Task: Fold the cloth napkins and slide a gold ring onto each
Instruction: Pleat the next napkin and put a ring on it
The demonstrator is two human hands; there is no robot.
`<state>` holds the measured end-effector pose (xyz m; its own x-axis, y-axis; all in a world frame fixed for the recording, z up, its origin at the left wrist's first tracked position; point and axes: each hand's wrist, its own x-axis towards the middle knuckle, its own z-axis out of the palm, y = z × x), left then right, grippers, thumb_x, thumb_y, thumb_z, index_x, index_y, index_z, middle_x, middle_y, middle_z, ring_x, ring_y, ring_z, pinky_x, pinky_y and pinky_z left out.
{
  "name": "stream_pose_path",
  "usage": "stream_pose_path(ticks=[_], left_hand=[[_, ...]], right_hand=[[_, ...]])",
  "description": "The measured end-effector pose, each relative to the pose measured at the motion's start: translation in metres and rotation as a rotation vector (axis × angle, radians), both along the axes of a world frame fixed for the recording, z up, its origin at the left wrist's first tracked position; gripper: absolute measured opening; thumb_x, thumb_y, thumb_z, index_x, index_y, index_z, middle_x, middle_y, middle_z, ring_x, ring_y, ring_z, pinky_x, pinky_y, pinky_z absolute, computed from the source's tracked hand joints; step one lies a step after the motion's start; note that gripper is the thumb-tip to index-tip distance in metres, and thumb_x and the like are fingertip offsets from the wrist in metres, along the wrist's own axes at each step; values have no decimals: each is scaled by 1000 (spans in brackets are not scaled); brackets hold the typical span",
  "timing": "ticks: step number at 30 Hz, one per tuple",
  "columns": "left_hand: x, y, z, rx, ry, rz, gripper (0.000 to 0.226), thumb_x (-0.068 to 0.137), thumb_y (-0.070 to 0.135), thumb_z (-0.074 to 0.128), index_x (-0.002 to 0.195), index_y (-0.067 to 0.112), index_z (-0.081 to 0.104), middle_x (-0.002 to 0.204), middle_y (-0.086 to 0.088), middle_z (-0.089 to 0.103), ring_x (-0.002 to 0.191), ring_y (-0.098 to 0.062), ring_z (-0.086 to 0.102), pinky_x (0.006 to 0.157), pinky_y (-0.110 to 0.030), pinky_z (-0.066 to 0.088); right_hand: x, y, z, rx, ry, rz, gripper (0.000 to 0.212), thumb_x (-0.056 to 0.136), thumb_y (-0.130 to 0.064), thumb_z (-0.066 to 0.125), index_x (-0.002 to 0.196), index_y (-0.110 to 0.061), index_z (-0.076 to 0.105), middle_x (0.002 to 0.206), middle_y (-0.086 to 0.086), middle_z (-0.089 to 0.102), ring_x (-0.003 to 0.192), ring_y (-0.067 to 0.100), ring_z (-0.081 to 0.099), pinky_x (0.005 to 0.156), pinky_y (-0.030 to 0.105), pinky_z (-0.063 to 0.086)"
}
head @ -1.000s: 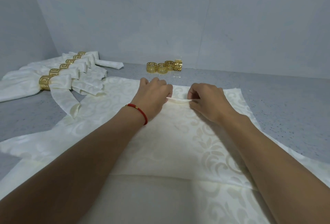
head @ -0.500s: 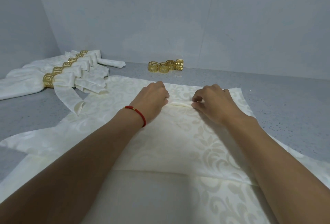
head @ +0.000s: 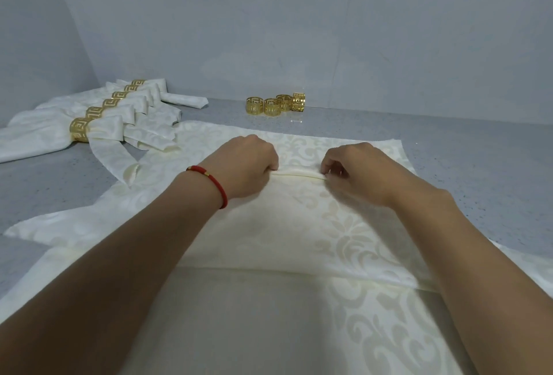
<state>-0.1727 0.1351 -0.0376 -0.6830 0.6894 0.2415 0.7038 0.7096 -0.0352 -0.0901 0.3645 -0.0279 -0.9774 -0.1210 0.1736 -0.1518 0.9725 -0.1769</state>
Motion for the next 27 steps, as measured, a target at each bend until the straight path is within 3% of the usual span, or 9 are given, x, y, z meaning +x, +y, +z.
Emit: stream_pose_path(ticks=[2,5,8,12,16,20,24,27], left_hand=[[2,-2,-5,139,-9,21,25,93,11,50,95,25,71,95,-6,71,89,-30,64,79,-44,54],[5,0,-11,266,-28,49,30,95,11,55,120,20,69,115,-5,69,108,-29,61,90,-43,49],[3,-4,-11,218,-103,25,19,96,14,56,105,7,71,108,-11,67,106,-29,57,91,-45,46],[5,-6,-6,169,-22,19,5,96,20,57,92,21,59,94,6,58,95,-20,48,83,-39,39],[8,-6,-6,157,76,-100,27,81,-1,54,83,26,48,82,9,51,79,-19,47,71,-33,27],[11,-9,9,5,-114,-52,31,82,2,53,96,28,62,95,13,56,91,-11,50,78,-30,32],[16,-9,13,153,-166,-34,25,94,11,54,103,24,73,94,9,68,90,-14,60,78,-27,43],[13,-12,12,159,-152,-14,29,95,15,62,123,22,67,105,2,70,86,-11,55,84,-30,45]], right_hand=[[4,5,-5,-144,56,-12,20,96,-11,62,109,-23,72,84,-6,69,77,11,59,74,32,47],[7,11,-6,-166,46,-60,15,95,-17,70,108,-17,77,92,-5,69,88,17,64,81,34,50],[8,12,-6,-160,11,-80,5,91,-21,71,95,-22,75,86,-15,65,90,15,62,84,40,53],[9,6,-4,-74,61,-75,11,83,-17,67,87,-26,61,82,-12,63,84,20,59,73,38,51],[5,0,-5,81,125,-4,22,79,-4,64,87,-24,58,88,-6,58,87,24,55,71,41,50],[9,7,3,10,-67,2,21,81,-11,65,91,-29,64,94,-12,61,88,14,57,80,36,51],[14,17,-2,-195,-10,35,20,90,-11,65,92,-29,71,91,-10,69,86,14,65,83,39,55],[13,19,-4,-195,-1,20,20,96,-13,68,109,-26,75,102,-6,67,93,14,64,89,34,53]])
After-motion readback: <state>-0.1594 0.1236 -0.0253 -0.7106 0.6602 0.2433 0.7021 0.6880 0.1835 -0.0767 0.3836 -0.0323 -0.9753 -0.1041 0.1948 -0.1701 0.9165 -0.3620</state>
